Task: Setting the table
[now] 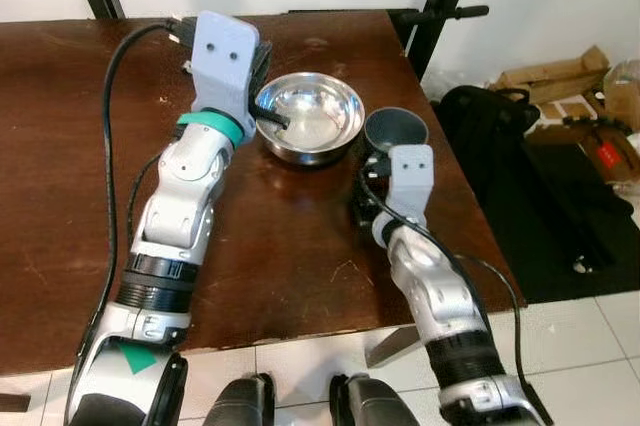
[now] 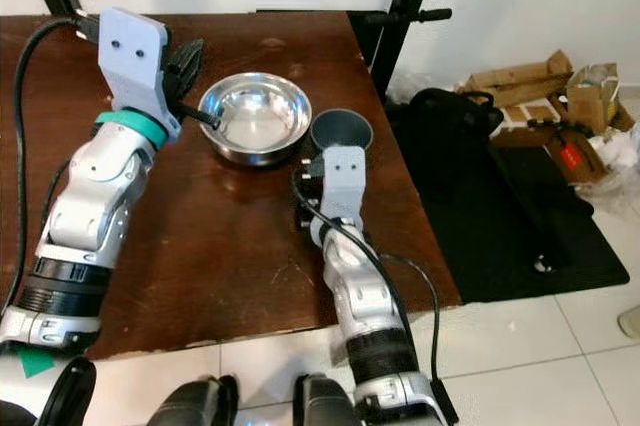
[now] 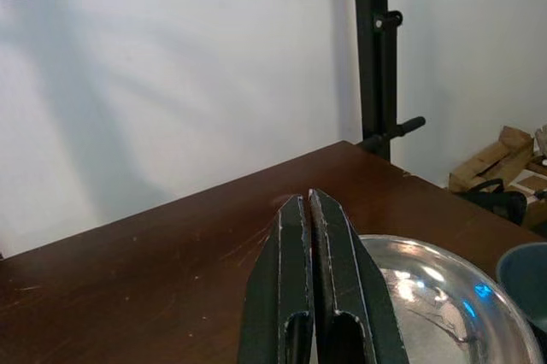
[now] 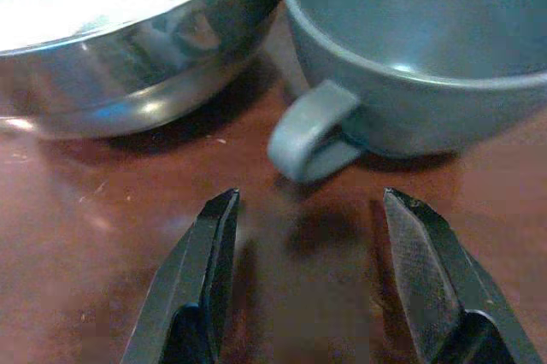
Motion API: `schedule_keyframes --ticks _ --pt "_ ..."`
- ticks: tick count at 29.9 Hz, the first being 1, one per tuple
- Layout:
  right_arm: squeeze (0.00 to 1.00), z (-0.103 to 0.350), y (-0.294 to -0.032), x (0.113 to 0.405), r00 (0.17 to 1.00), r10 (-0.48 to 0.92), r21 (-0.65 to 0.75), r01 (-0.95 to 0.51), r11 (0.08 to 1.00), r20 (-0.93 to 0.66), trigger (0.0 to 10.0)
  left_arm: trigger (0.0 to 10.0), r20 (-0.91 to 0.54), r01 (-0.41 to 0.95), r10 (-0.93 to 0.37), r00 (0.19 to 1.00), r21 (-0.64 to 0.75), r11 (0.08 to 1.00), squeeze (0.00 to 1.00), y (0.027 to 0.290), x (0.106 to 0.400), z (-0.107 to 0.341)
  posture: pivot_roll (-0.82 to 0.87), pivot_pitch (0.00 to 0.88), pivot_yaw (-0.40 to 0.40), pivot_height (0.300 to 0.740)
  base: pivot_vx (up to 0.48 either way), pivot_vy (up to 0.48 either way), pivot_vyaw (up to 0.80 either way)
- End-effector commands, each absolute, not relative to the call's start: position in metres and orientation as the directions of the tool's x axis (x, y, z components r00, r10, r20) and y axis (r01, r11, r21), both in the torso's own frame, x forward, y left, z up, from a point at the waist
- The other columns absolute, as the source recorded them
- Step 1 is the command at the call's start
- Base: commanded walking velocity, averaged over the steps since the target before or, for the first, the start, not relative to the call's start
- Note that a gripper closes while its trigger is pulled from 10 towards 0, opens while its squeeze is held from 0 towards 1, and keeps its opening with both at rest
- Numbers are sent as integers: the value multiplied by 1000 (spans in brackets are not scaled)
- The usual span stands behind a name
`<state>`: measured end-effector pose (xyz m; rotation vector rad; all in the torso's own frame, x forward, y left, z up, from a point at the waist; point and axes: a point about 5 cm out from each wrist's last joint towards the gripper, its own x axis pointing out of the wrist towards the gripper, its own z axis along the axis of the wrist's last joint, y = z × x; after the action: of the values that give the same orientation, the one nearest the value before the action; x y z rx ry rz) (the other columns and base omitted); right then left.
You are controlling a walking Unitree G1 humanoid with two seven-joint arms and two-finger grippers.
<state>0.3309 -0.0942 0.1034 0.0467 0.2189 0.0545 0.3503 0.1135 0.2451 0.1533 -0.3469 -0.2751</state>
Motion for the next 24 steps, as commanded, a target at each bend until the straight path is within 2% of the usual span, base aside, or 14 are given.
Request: schedule_keyframes --ticks 1,9,13,19,24 --pt "0 99 -95 335 970 7 72 10 997 -243 10000 10000 324 247 -300 897 195 949 0 109 349 252 24 108 17 740 0 0 0" --pt "0 102 -88 342 969 10 105 17 994 -245 10000 10000 322 235 -288 902 193 953 0 113 348 252 24 108 17 740 0 0 0" --pt "0 99 -98 347 953 -107 99 140 985 -282 10000 10000 321 226 -279 905 191 955 0 114 347 252 56 104 6 740 0 0 0" --pt "0 98 -106 348 941 -171 101 208 973 -293 10000 10000 320 226 -277 906 190 956 0 114 346 252 53 102 6 740 0 0 0" --pt "0 95 -124 347 912 -284 98 324 941 -296 10000 10000 317 229 -278 907 182 956 0 111 347 252 39 99 11 740 0 0 0"
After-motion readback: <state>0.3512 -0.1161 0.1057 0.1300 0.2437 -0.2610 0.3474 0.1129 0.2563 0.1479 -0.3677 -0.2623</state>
